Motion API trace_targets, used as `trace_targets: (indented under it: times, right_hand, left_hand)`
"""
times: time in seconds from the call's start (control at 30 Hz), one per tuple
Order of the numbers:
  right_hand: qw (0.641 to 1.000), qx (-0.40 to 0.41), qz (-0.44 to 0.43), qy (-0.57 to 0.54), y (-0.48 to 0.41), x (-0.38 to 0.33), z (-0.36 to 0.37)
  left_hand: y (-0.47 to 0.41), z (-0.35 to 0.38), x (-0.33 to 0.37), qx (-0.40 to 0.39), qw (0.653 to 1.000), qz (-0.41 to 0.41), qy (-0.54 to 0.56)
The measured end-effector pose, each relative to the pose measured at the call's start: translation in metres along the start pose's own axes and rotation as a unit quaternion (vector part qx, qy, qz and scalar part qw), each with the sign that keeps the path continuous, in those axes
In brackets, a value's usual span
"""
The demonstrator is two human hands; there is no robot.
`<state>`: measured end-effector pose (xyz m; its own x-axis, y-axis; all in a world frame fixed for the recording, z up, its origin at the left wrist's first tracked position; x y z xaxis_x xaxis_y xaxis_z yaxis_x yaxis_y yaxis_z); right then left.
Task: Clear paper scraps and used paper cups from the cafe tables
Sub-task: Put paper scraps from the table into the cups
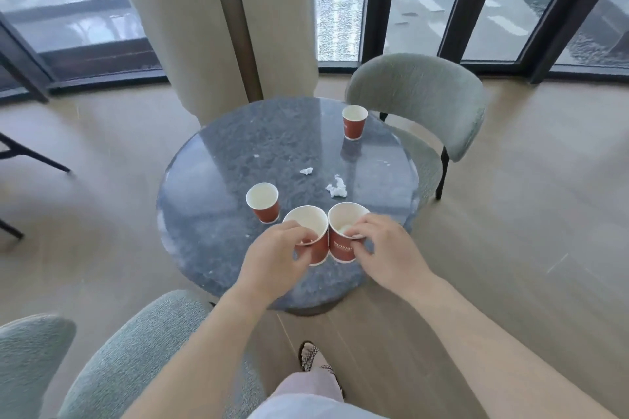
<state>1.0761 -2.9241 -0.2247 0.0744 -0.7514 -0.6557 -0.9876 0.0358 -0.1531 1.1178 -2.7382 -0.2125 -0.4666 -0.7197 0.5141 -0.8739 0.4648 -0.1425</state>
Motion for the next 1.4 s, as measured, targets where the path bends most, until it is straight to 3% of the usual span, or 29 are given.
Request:
trace_targets:
  times: [0.23, 0.5, 0.77, 1.07, 1.4]
  right_hand:
    - [0.999, -0.013, -0.043, -0.021, -0.113, -0.01, 0.022]
    - [0.998, -0.029, -0.052, -0.02, -0.173, -0.008, 0.042]
    - [0.996, -0.062, -0.064, -0.005, -0.203, -0.001, 0.057]
    - [0.995, -0.092, -0.037, 0.004, -0.202, 0.024, 0.065]
    - [0.972, -0.2, -0.002, 0.123, -0.193, 0.053, 0.093]
  left_hand:
    - [-0.084, -0.032, -0.061, 0.03, 0.998, -0.04, -0.023]
    - [-0.115, -0.046, -0.109, 0.055, 0.994, -0.086, -0.041]
    - [-0.117, -0.019, -0.138, -0.02, 0.987, -0.143, -0.074]
    - [-0.131, 0.021, -0.148, -0.133, 0.977, -0.12, -0.114]
    - [-0.148, 0.043, -0.146, -0.166, 0.975, -0.106, -0.107]
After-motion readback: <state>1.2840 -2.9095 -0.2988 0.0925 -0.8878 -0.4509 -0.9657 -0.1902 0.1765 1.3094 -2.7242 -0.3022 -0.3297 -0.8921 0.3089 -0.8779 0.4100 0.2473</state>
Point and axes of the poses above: each hand's wrist, its own y-axis away from the middle knuckle, its own z-axis out of the palm, x = y × z, the point moved 1 cm from there along -y, towards the middle knuckle, and after that the axes turned 5 degrees about -y, right-handed, at the moved point
